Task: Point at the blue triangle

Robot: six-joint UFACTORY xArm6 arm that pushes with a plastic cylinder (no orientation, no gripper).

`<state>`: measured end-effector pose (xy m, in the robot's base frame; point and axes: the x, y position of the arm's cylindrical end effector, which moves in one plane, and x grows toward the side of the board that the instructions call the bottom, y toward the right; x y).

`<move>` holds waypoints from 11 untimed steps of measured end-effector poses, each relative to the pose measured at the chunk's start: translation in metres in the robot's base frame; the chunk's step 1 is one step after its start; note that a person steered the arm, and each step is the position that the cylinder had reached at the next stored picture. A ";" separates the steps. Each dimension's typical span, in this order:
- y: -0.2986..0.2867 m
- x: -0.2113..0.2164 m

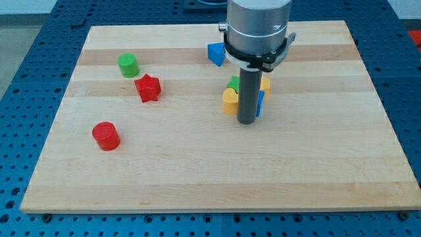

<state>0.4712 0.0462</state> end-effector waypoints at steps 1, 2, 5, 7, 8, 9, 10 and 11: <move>0.010 0.024; 0.040 0.025; 0.120 -0.084; 0.091 -0.204; 0.065 -0.256; 0.016 -0.276; -0.028 -0.265; -0.031 -0.249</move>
